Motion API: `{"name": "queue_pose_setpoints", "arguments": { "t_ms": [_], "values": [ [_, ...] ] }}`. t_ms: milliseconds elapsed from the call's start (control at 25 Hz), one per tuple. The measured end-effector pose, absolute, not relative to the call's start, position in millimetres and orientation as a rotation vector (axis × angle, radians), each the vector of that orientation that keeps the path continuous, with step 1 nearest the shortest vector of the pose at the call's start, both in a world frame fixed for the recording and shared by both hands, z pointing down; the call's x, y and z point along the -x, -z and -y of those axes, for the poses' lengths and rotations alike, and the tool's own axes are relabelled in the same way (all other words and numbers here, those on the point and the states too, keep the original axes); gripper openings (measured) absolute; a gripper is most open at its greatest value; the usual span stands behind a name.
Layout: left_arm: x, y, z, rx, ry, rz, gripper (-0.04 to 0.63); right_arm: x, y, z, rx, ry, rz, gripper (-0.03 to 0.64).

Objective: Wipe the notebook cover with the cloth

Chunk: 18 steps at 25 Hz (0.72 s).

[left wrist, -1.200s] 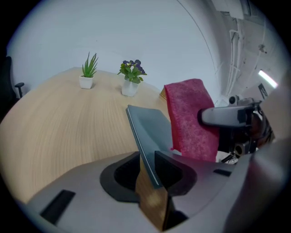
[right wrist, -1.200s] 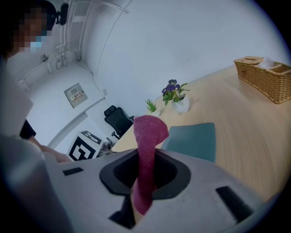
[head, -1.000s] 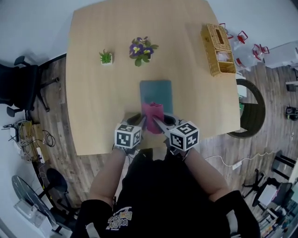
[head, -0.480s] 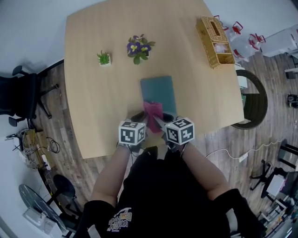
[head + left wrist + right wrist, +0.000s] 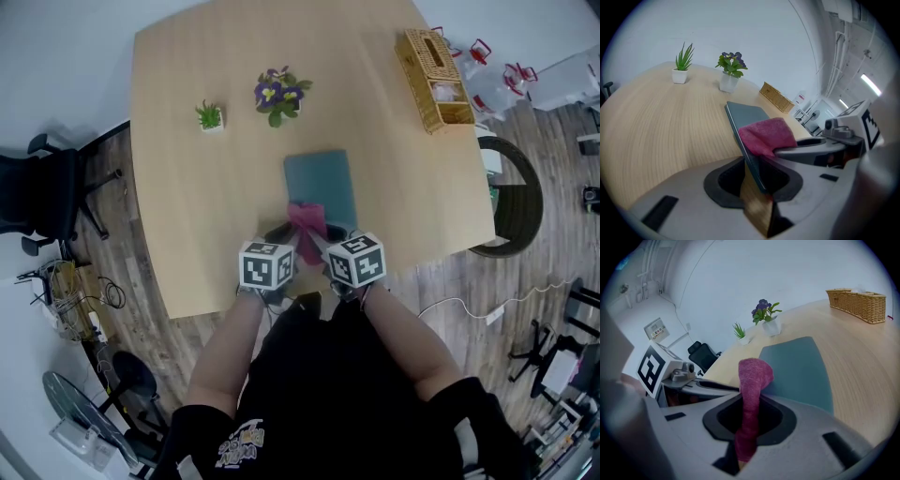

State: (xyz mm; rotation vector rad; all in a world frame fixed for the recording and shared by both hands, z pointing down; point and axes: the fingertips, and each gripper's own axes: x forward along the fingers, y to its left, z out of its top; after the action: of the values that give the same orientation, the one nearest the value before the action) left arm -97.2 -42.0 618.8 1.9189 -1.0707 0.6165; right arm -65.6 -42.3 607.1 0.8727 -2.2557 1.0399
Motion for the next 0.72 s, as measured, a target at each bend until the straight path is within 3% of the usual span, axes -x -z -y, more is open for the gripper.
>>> {"name": "queue_pose_setpoints", "arguments": {
  "t_ms": [720],
  "values": [
    [98.6,-619.4,42.5,-1.906,-0.604,1.053,0.091,30.3,-612.3,48.8,-0.911,-0.979,2.207,0.067]
  ]
}}
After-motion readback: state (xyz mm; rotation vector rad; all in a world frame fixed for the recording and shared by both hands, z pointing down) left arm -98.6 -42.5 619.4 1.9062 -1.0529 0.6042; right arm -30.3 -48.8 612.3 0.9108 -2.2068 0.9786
